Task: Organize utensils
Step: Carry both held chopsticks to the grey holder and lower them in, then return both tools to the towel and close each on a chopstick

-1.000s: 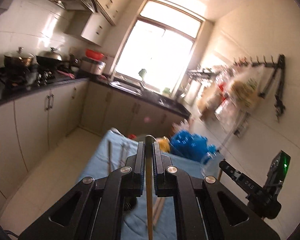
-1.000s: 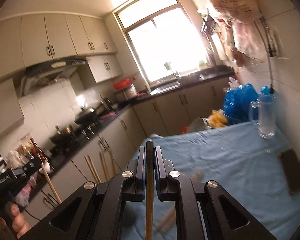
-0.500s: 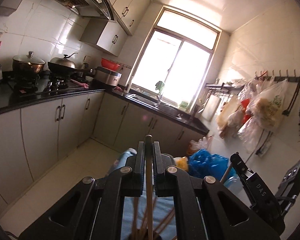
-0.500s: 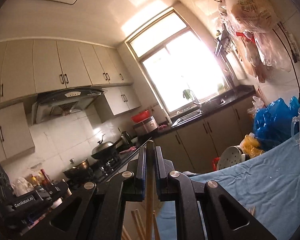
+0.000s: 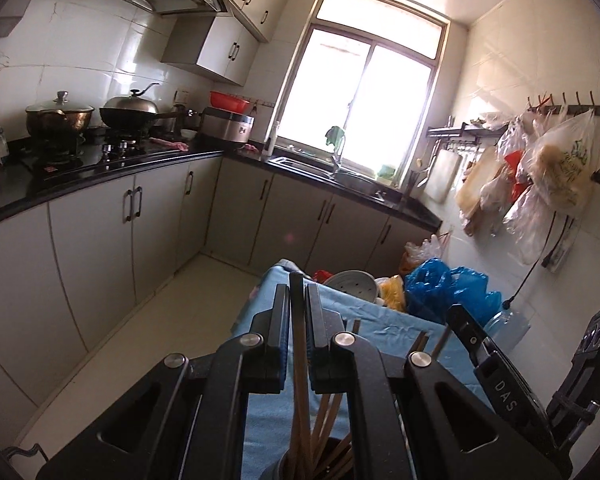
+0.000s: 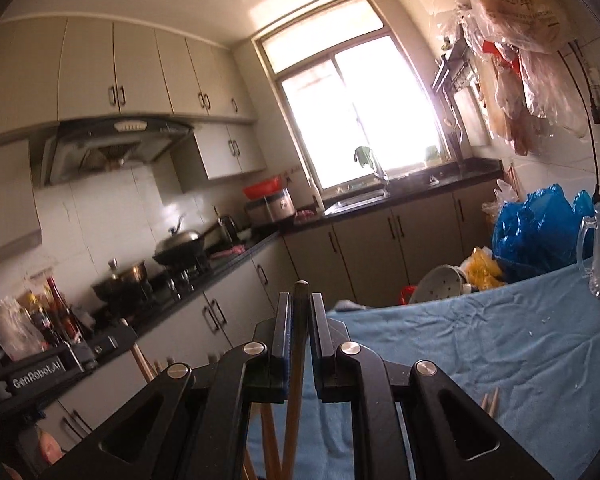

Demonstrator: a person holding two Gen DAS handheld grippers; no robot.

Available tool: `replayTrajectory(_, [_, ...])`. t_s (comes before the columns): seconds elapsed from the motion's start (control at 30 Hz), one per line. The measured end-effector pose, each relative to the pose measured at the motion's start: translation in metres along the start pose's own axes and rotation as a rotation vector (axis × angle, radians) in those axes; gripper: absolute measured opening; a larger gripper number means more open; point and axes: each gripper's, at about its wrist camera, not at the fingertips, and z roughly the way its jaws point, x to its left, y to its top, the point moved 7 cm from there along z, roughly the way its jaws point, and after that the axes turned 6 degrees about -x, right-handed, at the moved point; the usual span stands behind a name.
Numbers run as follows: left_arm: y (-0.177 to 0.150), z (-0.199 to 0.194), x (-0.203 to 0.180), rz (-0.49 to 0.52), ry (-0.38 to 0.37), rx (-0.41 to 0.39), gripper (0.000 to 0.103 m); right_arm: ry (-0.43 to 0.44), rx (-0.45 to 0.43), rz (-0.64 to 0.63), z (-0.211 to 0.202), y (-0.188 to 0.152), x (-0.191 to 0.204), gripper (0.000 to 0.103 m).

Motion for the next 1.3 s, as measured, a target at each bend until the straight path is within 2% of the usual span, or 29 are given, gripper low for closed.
replayTrajectory(0.07, [-0.003,-0.003,0.0,0.009,0.012,0.011,0.01,0.001,0.021,-0.003,0.0,-0.005,-0.002,0.018])
replayTrajectory(0.13, [-0.004,-0.008,0.0,0.01,0.018,0.016,0.022,0.004,0.042,-0.006,-0.001,-0.008,-0.002,0.054])
replayTrajectory(0.17, [-0.004,-0.011,0.0,0.008,0.02,0.011,0.033,0.005,0.042,-0.007,-0.002,-0.007,-0.002,0.058])
replayTrajectory(0.2, [-0.002,-0.016,0.001,0.008,0.024,-0.002,0.039,0.003,0.037,-0.011,-0.005,-0.006,-0.002,0.058])
replayTrajectory(0.27, [0.0,-0.025,-0.001,0.017,0.038,-0.019,0.04,-0.002,0.031,-0.027,-0.012,-0.001,-0.002,0.058])
replayTrajectory(0.37, [0.001,-0.042,-0.004,0.022,0.053,-0.033,0.05,-0.015,0.018,-0.037,-0.028,0.009,-0.007,0.062])
replayTrajectory(0.47, [-0.003,-0.065,-0.002,0.005,0.063,-0.051,0.058,-0.046,0.013,-0.044,-0.048,0.016,-0.022,0.072])
replayTrajectory(0.57, [-0.016,-0.086,-0.003,0.006,0.078,-0.046,0.06,-0.095,0.067,-0.045,-0.064,0.008,-0.051,0.08])
replayTrajectory(0.7, [-0.053,-0.105,-0.011,0.023,0.067,-0.001,0.06,-0.165,0.294,-0.025,-0.06,-0.037,-0.106,0.079])
replayTrajectory(0.77, [-0.069,-0.107,-0.019,0.048,0.052,0.03,0.06,-0.181,0.431,0.001,-0.051,-0.068,-0.131,0.058])
replayTrajectory(0.8, [-0.079,-0.108,-0.024,0.065,0.044,0.046,0.06,-0.191,0.484,0.013,-0.046,-0.08,-0.141,0.042])
replayTrajectory(0.83, [-0.09,-0.107,-0.03,0.091,0.035,0.067,0.06,-0.202,0.535,0.029,-0.04,-0.093,-0.151,0.037])
replayTrajectory(0.9, [-0.103,-0.105,-0.038,0.13,0.035,0.098,0.06,-0.202,0.612,0.066,-0.027,-0.113,-0.166,0.034])
replayTrajectory(1.1, [-0.12,-0.099,-0.052,0.167,0.011,0.137,0.06,-0.249,0.701,0.06,-0.003,-0.141,-0.188,0.033])
replayTrajectory(1.27, [-0.131,-0.091,-0.066,0.199,-0.011,0.168,0.06,-0.295,0.707,-0.036,0.0,-0.147,-0.181,0.033])
replayTrajectory(1.3, [-0.134,-0.089,-0.069,0.201,-0.017,0.177,0.06,-0.303,0.715,-0.063,0.001,-0.148,-0.179,0.03])
